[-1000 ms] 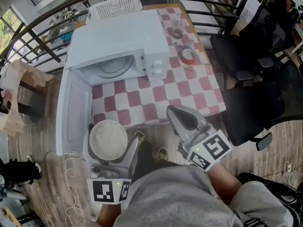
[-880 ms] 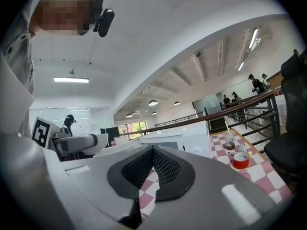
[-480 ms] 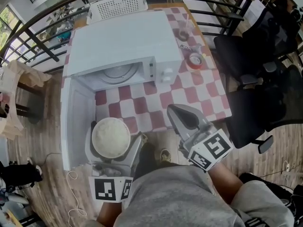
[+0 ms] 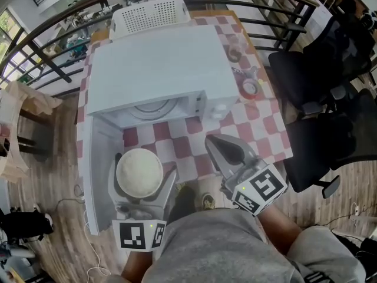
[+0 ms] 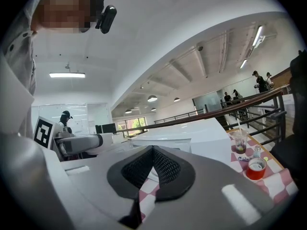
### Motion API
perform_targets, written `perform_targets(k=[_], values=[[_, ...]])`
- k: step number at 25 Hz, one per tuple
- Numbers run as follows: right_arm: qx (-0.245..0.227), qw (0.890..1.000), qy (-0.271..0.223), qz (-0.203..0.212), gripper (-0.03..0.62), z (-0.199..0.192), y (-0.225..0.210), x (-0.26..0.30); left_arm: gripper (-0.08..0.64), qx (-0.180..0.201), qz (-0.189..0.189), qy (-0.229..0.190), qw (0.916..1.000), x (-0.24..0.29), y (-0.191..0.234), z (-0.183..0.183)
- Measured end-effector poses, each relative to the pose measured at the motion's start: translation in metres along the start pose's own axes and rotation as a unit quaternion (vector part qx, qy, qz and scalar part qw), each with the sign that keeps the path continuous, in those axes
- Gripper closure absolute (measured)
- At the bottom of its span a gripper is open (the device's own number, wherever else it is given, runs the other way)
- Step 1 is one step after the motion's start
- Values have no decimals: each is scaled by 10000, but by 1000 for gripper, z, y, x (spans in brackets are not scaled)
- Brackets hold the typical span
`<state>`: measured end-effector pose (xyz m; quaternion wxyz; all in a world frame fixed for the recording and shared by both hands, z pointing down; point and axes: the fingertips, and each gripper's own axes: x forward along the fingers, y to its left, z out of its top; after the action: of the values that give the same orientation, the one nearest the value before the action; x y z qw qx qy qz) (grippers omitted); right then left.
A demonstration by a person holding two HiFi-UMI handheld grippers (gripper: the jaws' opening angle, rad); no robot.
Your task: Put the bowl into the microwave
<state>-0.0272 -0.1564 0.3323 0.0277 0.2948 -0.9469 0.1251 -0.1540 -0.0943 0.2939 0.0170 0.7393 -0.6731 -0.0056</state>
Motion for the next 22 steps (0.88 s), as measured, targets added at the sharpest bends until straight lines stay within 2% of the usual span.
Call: perform_targets(k=[22], values=[[-75, 9994, 86, -314, 592, 12, -13, 59, 21, -172, -280, 58, 9994, 52, 48, -10]])
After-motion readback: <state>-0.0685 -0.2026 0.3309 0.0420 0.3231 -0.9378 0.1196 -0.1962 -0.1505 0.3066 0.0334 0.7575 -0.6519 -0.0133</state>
